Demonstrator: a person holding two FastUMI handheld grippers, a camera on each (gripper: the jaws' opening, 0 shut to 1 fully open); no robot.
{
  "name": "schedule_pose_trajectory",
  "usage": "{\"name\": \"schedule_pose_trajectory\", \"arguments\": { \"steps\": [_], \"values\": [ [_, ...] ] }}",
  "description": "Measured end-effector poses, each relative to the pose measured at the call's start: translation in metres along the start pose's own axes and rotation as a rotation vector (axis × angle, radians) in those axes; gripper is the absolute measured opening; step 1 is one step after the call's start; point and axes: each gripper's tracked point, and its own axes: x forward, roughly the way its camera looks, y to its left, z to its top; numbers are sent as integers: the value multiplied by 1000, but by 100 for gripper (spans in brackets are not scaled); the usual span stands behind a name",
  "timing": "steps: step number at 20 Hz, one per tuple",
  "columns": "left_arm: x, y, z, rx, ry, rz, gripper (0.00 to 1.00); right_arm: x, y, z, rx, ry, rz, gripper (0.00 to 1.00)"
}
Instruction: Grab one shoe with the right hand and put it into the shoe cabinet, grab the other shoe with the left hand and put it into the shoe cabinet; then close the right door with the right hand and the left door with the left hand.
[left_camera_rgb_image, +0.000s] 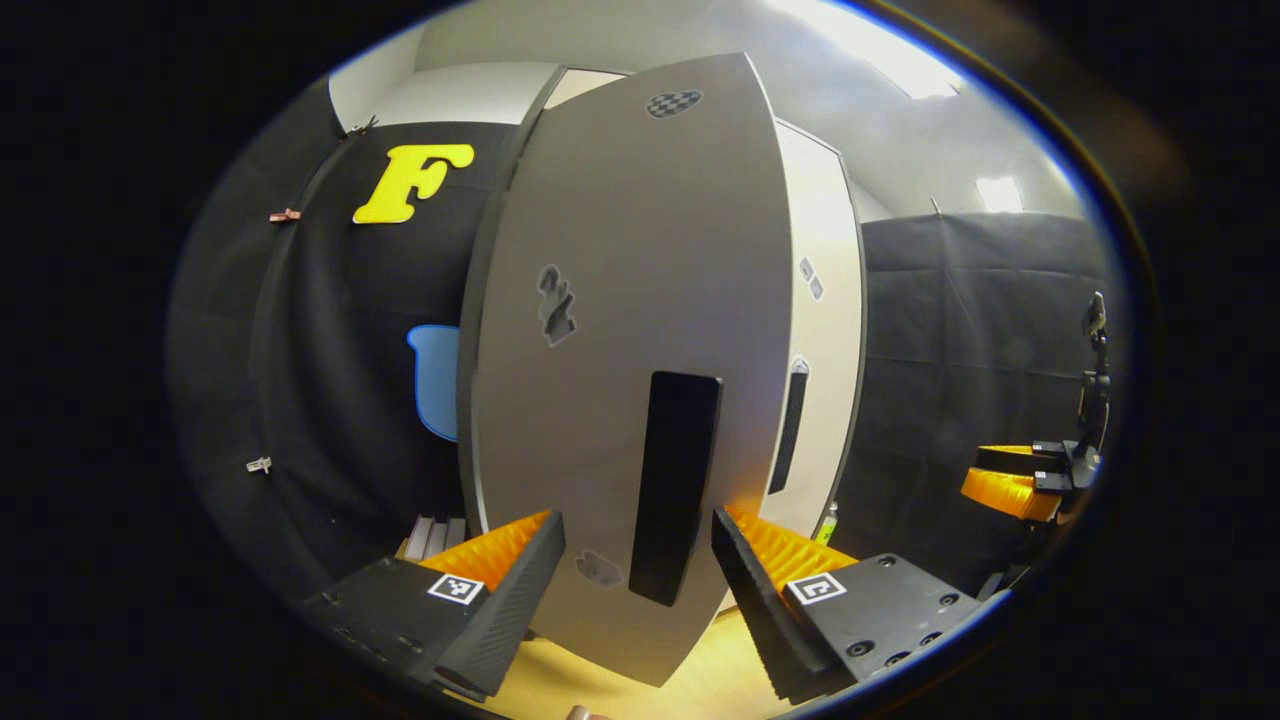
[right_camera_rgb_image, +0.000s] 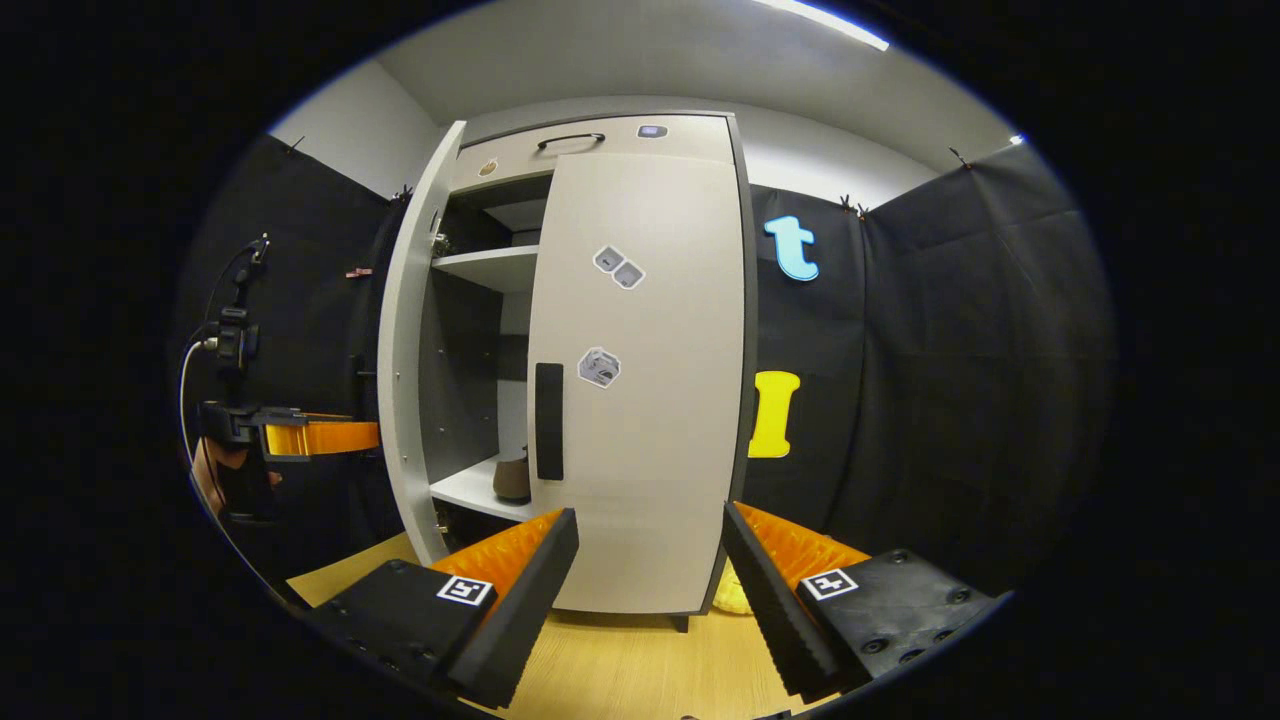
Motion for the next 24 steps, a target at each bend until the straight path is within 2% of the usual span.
{"name": "schedule_pose_trajectory", "arguments": {
  "steps": [3, 6, 14, 24],
  "values": [
    [-16, -12, 7, 25, -19, -10, 94, -2, 3, 0, 5, -1, 5, 96],
    [-37, -23, 15, 2, -43, -36, 94, 0, 12, -1, 4, -1, 26, 96],
    [-66, -32, 17, -15, -63, -39, 94, -1, 41, -2, -18, -4, 99, 96],
    [-69, -44, 15, -28, -71, -84, 95, -7, 43, 1, -23, -17, 82, 96]
  ]
}}
